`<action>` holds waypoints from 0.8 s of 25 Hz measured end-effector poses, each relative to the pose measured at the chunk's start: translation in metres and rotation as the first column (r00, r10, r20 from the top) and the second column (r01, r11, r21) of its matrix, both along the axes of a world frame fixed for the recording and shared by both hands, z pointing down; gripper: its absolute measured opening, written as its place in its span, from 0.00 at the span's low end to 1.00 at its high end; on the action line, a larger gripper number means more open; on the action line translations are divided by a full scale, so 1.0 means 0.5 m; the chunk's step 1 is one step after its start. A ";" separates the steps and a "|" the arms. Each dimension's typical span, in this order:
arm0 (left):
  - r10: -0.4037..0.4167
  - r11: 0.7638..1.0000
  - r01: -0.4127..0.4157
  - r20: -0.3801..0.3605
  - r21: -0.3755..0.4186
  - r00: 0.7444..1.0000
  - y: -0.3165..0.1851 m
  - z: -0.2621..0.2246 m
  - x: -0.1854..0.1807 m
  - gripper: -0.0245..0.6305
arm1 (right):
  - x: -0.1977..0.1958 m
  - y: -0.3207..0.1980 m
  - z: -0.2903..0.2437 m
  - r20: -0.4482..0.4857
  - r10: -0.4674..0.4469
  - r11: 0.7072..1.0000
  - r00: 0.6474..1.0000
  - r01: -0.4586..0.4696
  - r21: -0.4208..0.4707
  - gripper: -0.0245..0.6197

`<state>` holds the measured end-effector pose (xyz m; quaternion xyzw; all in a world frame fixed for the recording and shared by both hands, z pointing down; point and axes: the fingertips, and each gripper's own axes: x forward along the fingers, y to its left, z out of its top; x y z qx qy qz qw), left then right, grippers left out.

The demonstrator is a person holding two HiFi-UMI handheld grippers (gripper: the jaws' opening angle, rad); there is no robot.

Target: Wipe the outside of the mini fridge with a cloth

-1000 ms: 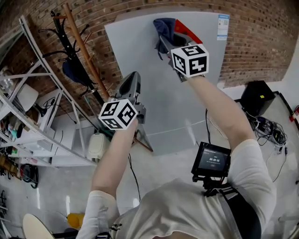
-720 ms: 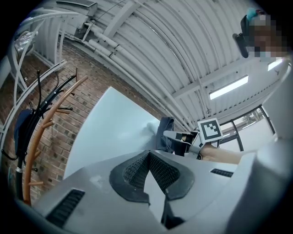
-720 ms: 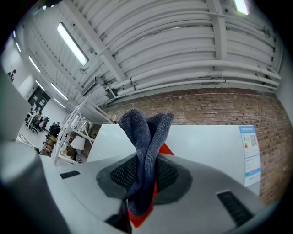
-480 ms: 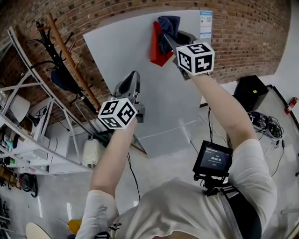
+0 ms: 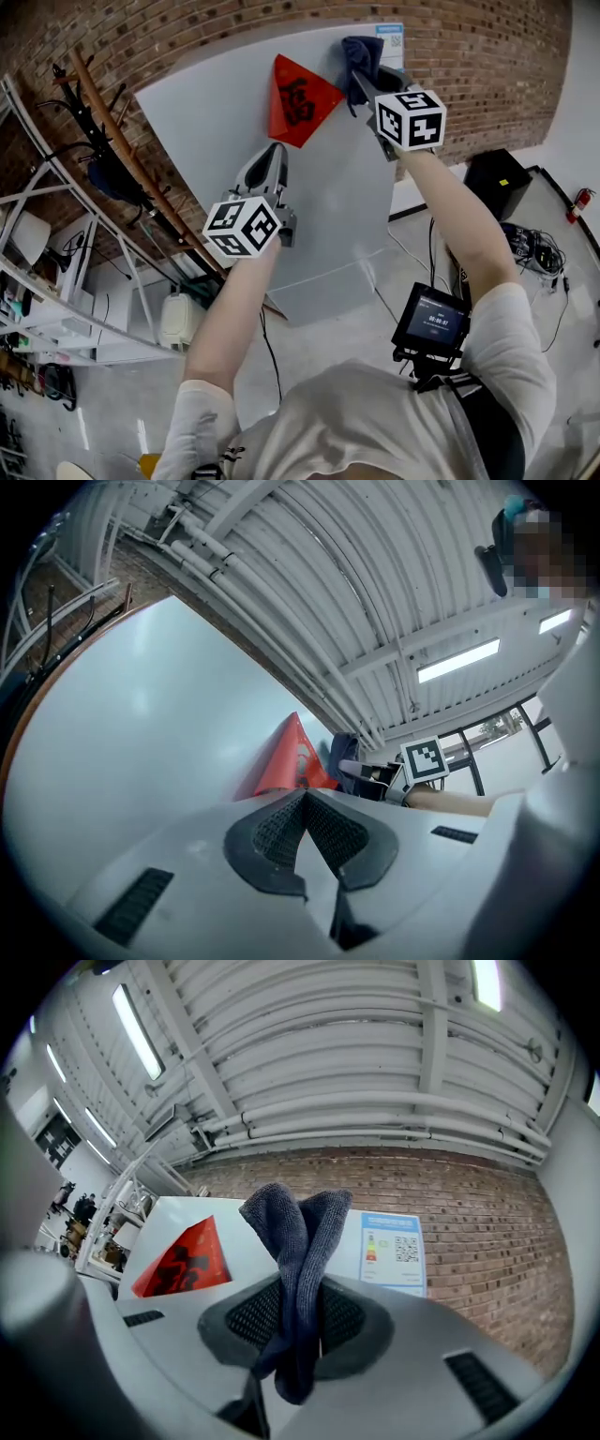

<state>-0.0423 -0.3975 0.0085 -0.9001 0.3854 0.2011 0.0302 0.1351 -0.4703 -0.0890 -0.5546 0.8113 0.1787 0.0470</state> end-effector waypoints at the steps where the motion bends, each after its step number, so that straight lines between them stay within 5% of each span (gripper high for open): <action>1: 0.009 1.000 -0.009 0.001 0.002 1.000 -0.005 -0.001 0.013 0.04 | 0.019 -0.004 0.002 0.004 0.012 1.000 1.000 -0.012 -0.001 0.17; 10: 0.065 0.998 -0.065 0.003 0.005 0.998 -0.032 -0.006 0.083 0.04 | 0.188 -0.043 0.022 0.054 0.151 0.988 0.987 -0.150 -0.033 0.17; 16: 0.061 0.998 -0.061 -0.008 -0.002 0.998 -0.029 0.000 0.058 0.04 | 0.169 -0.028 0.021 0.062 0.168 0.985 0.984 -0.166 -0.034 0.17; 20: 0.051 0.999 -0.051 -0.023 -0.006 0.998 -0.014 0.004 0.022 0.04 | 0.086 0.014 0.012 0.053 0.088 0.996 0.995 -0.088 -0.017 0.17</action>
